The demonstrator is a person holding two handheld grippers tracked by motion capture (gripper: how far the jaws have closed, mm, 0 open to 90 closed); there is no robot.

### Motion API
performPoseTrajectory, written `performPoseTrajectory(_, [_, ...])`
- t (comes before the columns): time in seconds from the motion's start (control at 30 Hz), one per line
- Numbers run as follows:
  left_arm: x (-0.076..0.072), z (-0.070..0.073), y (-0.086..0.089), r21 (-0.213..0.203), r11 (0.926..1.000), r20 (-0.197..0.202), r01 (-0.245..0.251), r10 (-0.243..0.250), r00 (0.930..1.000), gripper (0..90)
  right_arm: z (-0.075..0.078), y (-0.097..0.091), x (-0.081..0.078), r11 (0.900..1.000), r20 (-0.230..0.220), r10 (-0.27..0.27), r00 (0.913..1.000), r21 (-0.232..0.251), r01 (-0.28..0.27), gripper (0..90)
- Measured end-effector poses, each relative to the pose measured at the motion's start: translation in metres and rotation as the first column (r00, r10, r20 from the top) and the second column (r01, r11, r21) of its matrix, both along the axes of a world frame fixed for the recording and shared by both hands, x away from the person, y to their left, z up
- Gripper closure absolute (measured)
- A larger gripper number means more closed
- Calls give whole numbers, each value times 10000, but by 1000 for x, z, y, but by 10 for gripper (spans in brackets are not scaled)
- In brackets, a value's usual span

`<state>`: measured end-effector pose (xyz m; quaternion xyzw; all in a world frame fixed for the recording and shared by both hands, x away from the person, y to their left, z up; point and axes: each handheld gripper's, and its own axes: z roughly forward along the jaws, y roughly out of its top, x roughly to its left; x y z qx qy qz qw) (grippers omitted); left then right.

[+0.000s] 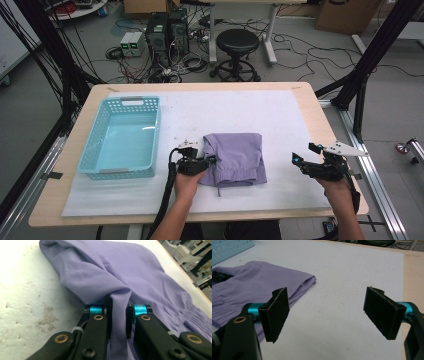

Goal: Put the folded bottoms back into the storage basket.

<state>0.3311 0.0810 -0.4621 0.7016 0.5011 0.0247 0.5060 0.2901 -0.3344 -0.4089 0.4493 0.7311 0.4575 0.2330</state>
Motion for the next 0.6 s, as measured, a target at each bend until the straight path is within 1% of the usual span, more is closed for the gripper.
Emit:
performPoseTrajectory(0.03, [0, 1, 0, -86, 10000, 85, 46, -45, 10000, 865, 0, 0, 0, 10000, -9, -1, 10000, -5, 1, 210])
performPoseTrajectory(0.13, [-2, 4, 0, -389, 9985, 524, 388, -367, 9980, 865, 0, 0, 0, 10000, -11, 8, 10000, -13, -8, 210])
performPoseTrajectory(0.17, [-2, 6, -1, -440, 9976, 683, 529, -498, 9964, 865, 0, 0, 0, 10000, -12, -1, 10000, -9, 1, 210])
performPoseTrajectory(0.2, [-1, 6, -1, -447, 9972, 720, 606, -573, 9958, 861, 0, 1, 0, 10000, -21, 10, 10000, 12, -9, 210])
performPoseTrajectory(0.23, [0, 7, -2, -479, 9969, 683, 619, -585, 9959, 845, 0, 1, 0, 10000, -13, 11, 10000, -5, -11, 210])
performPoseTrajectory(0.27, [2, 7, -2, -495, 9973, 504, 543, -518, 9974, 762, 0, 1, 0, 10000, -24, 21, 10000, -7, -21, 210])
performPoseTrajectory(0.3, [4, 7, -3, -467, 9981, 293, 410, -397, 9988, 631, -1, 1, 0, 10000, -15, 38, 10000, -20, -38, 210])
performPoseTrajectory(0.33, [6, 7, -4, -376, 9989, 147, 266, -260, 9996, 545, -1, 1, 0, 10000, -31, 41, 10000, -25, -41, 210])
performPoseTrajectory(0.4, [9, 7, -5, -203, 9998, 7, 33, -33, 10000, 429, 0, 1, 0, 10000, -13, 51, 10000, -29, -51, 210])
performPoseTrajectory(0.43, [10, 6, -6, -164, 9999, -81, 4, -5, 10000, 409, 0, 1, 0, 10000, -6, 34, 10000, -7, -34, 210])
performPoseTrajectory(0.53, [13, 2, -10, 193, 9998, -500, -69, 79, 9987, 386, 0, 0, 0, 10000, -11, 11, 10000, 25, -11, 210])
performPoseTrajectory(0.57, [14, 1, -12, 332, 9994, -557, -82, 100, 9984, 403, 0, -1, 0, 10000, 0, 6, 10000, 12, -6, 210])
performPoseTrajectory(0.6, [14, 1, -13, 439, 9990, -477, -65, 86, 9988, 460, 0, -1, 0, 10000, -8, -2, 10000, 23, 2, 210])
